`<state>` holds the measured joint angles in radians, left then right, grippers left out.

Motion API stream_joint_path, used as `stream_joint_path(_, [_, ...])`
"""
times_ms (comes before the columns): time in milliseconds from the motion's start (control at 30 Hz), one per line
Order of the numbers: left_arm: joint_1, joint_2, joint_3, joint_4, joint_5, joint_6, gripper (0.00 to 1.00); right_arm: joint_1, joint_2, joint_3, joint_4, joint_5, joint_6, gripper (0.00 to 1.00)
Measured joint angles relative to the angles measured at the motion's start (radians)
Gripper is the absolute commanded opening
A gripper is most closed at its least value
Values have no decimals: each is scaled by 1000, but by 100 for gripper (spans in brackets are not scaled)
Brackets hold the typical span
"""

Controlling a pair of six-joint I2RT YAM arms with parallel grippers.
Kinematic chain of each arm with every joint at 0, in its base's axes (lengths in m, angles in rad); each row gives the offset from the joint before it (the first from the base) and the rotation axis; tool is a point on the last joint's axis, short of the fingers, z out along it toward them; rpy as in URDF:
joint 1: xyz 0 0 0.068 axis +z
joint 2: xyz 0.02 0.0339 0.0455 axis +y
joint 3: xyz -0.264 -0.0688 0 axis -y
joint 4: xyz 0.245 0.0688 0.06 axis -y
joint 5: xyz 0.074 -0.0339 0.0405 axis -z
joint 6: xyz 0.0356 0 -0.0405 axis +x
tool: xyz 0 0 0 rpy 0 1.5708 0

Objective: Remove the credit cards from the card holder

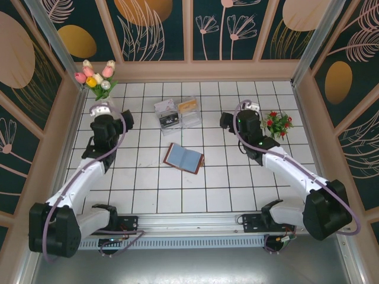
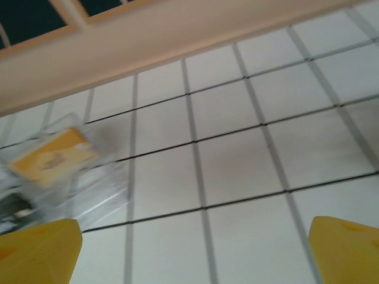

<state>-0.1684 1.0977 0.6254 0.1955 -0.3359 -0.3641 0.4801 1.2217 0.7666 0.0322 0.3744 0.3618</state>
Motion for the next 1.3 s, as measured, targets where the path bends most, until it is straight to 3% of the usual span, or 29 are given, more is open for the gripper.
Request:
stream_joint_path(300, [0,-70,-244,196,-283,-19,99,-29,-22,-296,342,162,-272,99])
stream_joint_path(467, [0,-70,-312,309,-357,34,98,-83,-29,-425,515,174,-389,99])
stream_joint_path(700, [0,19,-367,552,-326,179,99,-206,-23,-562,714,25,-467,99])
stream_joint_path(933, [7,185,-415,806,-213,303,99,-331,37,-579,876,-188,-484,99])
stream_joint_path(1300, [68,372,-468,1107,-23,327,99,-459,208,-550,1034,-422,-471,99])
